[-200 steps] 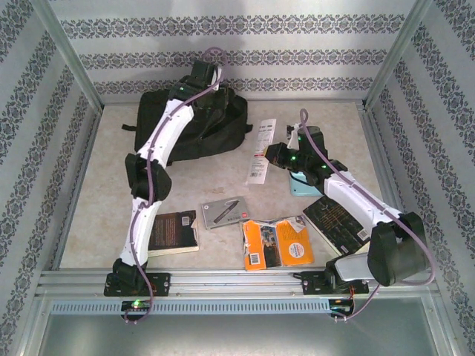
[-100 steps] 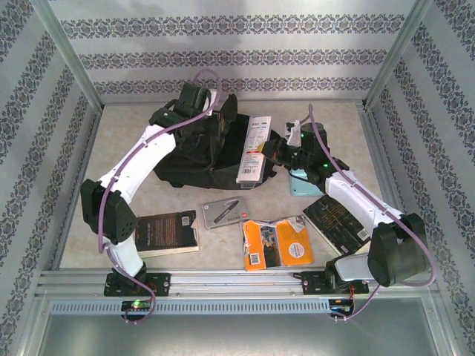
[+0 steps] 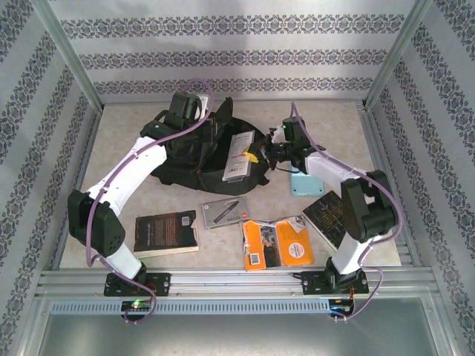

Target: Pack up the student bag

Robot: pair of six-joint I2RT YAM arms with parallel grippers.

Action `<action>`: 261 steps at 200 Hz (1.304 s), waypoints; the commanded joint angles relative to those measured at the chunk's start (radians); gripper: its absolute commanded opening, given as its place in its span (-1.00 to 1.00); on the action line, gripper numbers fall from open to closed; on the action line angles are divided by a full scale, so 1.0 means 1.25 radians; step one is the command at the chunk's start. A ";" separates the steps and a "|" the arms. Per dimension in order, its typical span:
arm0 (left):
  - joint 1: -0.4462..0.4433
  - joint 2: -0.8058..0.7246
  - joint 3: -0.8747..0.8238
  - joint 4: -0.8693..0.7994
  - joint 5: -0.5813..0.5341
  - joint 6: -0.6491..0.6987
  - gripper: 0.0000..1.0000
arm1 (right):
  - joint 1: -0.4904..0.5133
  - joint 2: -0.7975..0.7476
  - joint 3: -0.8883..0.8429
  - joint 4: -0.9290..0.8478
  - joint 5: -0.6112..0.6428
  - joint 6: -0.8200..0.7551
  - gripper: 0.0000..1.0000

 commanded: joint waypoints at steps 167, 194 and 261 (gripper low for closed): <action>0.030 0.055 0.079 0.094 0.070 -0.046 -1.00 | 0.162 0.262 0.317 0.005 0.380 0.135 -0.96; 0.039 0.074 0.087 0.102 0.073 -0.062 -1.00 | 0.202 0.309 0.385 0.018 0.382 0.152 -0.67; 0.122 0.103 0.061 0.121 0.081 -0.106 -1.00 | 0.192 0.256 0.336 0.090 0.322 0.038 0.41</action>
